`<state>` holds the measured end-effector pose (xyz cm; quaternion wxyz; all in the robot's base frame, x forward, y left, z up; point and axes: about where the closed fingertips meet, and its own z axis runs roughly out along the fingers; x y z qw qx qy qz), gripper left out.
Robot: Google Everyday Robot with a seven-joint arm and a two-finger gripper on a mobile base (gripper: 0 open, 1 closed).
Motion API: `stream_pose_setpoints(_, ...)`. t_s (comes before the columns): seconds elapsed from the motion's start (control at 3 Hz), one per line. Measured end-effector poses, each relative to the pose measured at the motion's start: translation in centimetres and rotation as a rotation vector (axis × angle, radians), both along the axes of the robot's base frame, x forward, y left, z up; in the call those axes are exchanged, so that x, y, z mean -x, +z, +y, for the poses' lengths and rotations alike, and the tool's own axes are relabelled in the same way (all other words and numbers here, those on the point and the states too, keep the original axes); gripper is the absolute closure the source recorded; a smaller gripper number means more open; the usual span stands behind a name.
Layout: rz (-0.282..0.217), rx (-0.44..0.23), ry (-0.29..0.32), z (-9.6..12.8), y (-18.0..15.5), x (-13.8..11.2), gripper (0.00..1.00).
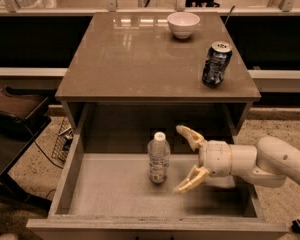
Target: Pick blue plastic bottle from top drawer and place on counter
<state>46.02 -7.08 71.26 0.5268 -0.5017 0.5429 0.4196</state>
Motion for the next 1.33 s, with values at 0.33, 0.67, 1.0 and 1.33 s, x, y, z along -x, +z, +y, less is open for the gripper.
stream_pose_setpoints(0.33,-0.024,0.016,0.026,2.3,0.6,-0.3,0.0)
stream_pose_setpoints(0.67,-0.057,0.109,0.049,5.2,0.5,-0.2,0.21)
stream_pose_setpoints(1.0,-0.074,0.176,0.061,6.7,0.1,0.0,0.44)
stream_pose_setpoints(1.33,-0.075,0.176,0.063,6.9,0.1,0.0,0.68)
